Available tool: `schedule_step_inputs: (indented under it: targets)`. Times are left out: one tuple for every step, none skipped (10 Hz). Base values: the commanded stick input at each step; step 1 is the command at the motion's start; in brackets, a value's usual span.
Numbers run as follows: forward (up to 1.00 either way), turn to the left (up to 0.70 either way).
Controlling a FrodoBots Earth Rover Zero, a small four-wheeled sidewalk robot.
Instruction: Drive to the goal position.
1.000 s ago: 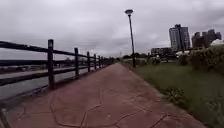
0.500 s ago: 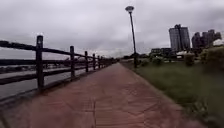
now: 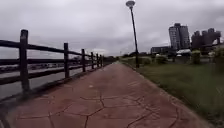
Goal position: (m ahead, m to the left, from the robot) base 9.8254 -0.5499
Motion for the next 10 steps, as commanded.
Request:
schedule_step_inputs:
  targets:
    - [1.0, 0.0]
    - [1.0, 0.0]
    - [1.0, 0.0]
    - [1.0, 0.0]
    - [1.0, 0.0]
    - [1.0, 0.0]
    - [1.0, 0.0]
    - [1.0, 0.0]
    - [1.0, 0.0]
    - [1.0, 0.0]
